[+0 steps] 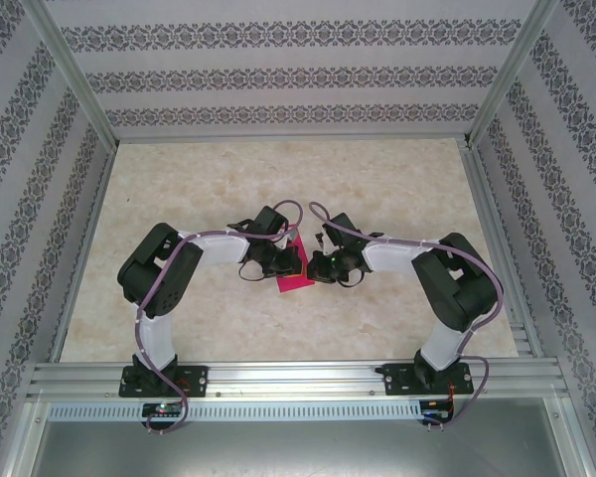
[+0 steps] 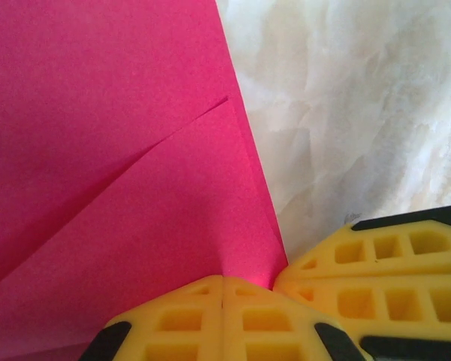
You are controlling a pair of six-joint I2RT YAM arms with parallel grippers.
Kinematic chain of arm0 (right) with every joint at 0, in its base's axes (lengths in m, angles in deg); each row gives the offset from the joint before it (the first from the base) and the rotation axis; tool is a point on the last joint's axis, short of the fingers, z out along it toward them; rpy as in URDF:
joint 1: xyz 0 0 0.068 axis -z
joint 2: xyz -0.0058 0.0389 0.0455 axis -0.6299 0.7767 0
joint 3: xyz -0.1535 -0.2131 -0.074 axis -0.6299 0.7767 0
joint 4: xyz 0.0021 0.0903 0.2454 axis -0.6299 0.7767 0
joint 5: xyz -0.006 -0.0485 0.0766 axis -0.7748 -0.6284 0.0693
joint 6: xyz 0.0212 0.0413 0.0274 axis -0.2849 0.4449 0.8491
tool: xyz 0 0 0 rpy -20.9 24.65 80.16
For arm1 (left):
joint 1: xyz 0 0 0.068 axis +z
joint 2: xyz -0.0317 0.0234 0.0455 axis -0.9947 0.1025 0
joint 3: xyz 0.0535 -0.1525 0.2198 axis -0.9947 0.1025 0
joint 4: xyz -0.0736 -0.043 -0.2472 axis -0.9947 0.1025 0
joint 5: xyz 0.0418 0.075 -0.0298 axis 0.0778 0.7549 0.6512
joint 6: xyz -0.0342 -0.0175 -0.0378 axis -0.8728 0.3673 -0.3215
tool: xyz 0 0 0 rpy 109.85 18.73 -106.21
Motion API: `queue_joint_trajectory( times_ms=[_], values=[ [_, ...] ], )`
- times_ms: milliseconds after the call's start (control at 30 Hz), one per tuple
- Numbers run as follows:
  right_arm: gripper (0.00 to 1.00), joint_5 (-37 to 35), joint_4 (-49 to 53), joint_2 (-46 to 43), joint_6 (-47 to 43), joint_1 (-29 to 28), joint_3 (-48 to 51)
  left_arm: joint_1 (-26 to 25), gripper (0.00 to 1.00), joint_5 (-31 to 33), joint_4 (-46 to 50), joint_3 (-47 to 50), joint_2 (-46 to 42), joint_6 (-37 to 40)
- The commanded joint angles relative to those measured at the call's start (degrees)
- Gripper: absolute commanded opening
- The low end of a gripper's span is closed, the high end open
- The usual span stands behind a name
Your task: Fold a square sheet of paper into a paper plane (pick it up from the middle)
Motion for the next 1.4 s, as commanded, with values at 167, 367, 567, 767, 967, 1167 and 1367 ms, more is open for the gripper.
queue_joint_trajectory(
  times_ms=[167,367,567,767,967,1167,1367],
  values=[
    [0.08,-4.0,5.1,3.4,-1.2,1.2,-0.3,0.8,0.06,3.9,3.5,-2.0,-0.2,4.9],
    [0.08,-5.3,6.3,3.6,-1.8,1.2,1.5,3.5,0.06,4.1,1.2,0.4,-0.9,8.2],
    [0.09,-5.0,6.0,3.6,-1.6,1.3,2.1,9.0,0.07,-0.5,-6.4,6.9,-1.1,13.5],
    [0.09,-5.3,6.2,3.5,-1.4,1.3,2.7,14.3,0.07,-0.1,-7.9,9.6,-2.4,14.7],
    [0.09,-5.3,6.1,3.6,-1.1,1.3,2.7,16.2,0.07,0.2,-6.5,8.4,-3.9,14.6],
    [0.09,-4.4,5.8,2.1,-1.0,0.6,1.3,15.1,0.08,-1.2,-5.1,8.1,-10.1,12.5],
    [0.09,-3.9,5.1,0.1,-0.4,0.0,-0.5,10.5,0.08,-0.9,-5.2,9.5,-15.7,9.3]
  ],
)
